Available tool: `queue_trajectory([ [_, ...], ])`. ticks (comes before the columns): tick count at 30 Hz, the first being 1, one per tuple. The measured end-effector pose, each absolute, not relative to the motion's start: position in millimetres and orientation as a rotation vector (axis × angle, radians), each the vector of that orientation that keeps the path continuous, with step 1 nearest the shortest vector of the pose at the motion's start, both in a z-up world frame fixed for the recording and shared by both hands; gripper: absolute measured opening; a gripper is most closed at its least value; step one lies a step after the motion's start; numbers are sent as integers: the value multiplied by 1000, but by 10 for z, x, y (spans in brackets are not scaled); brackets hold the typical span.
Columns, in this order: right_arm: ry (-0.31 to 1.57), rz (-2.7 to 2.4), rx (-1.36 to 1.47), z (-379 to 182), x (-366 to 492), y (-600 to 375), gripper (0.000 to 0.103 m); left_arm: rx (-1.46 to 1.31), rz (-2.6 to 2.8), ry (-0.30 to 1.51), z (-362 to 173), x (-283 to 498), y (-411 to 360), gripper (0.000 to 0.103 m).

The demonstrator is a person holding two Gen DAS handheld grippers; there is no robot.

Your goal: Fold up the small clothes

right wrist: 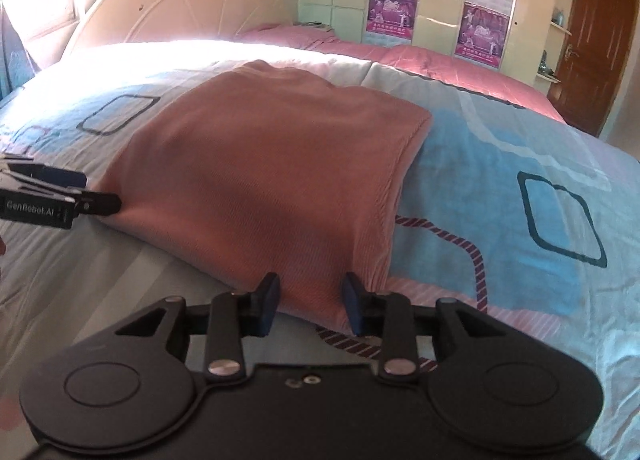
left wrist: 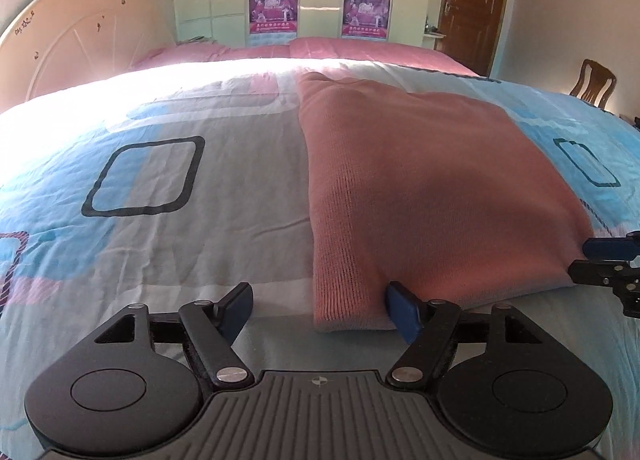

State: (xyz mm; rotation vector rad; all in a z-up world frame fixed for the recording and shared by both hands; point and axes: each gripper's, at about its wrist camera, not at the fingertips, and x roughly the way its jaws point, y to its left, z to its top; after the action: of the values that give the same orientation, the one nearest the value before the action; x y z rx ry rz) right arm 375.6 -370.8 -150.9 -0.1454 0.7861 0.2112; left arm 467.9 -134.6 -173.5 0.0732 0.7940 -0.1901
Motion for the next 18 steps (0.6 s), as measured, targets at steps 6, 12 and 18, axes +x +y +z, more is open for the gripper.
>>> queue_trajectory([
  [6, 784, 228, -172, -1532, 3767, -3711, 33, 164, -137, 781, -1701, 4671, -1280, 102],
  [12, 706, 226, 31, -1203, 3731, -4020, 61, 76, -199, 716, -1431, 4702, -1026, 102],
  [18, 772, 216, 338, -1361, 4154, -4530, 52, -126, -342, 787, -1431, 5205, -1049, 101],
])
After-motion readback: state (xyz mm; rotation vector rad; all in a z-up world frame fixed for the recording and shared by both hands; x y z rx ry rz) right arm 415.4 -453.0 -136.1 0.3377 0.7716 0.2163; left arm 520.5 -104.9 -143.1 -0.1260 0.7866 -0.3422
